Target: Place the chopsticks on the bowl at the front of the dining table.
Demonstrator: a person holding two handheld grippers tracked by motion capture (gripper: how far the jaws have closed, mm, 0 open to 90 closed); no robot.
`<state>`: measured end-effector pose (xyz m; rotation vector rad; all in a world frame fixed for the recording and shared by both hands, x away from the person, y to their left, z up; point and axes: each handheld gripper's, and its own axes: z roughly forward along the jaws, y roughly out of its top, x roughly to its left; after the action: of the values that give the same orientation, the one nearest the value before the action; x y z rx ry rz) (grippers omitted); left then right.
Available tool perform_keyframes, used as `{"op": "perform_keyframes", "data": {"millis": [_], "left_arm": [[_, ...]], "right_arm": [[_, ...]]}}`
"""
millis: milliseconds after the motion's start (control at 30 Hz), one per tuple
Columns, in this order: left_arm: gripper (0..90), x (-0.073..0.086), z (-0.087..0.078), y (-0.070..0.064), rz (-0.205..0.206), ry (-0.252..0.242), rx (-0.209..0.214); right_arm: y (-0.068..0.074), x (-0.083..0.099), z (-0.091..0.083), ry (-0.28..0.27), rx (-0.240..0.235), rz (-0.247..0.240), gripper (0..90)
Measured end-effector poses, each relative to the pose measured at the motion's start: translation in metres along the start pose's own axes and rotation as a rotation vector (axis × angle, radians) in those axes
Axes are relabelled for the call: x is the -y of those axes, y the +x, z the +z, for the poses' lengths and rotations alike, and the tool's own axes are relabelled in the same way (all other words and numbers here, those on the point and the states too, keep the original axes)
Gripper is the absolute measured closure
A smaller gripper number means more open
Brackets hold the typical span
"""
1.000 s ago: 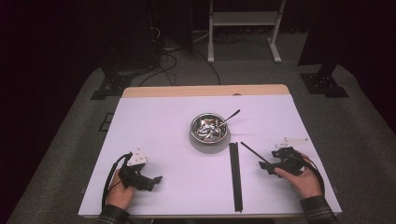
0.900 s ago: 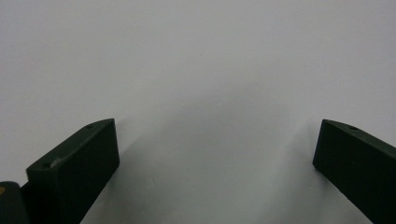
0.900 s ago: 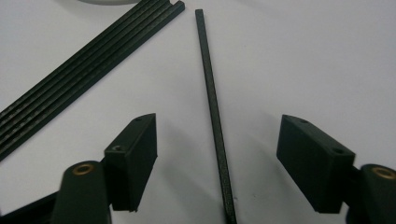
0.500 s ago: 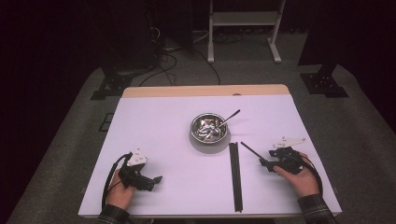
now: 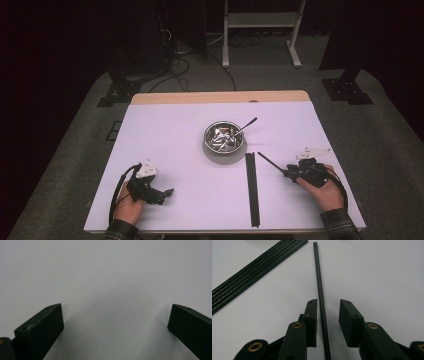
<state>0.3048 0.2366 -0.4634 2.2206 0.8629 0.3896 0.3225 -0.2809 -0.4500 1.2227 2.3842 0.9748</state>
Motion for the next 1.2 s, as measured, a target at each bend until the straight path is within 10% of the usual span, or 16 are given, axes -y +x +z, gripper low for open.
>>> {"op": "perform_keyframes", "data": {"millis": [1200], "left_arm": [[0.0,-0.0001,0.0000,0.0000,0.000,0.001,0.000]], "right_arm": [[-0.0002,0.0003,-0.0063,-0.013,-0.046,0.004,85.6]]}}
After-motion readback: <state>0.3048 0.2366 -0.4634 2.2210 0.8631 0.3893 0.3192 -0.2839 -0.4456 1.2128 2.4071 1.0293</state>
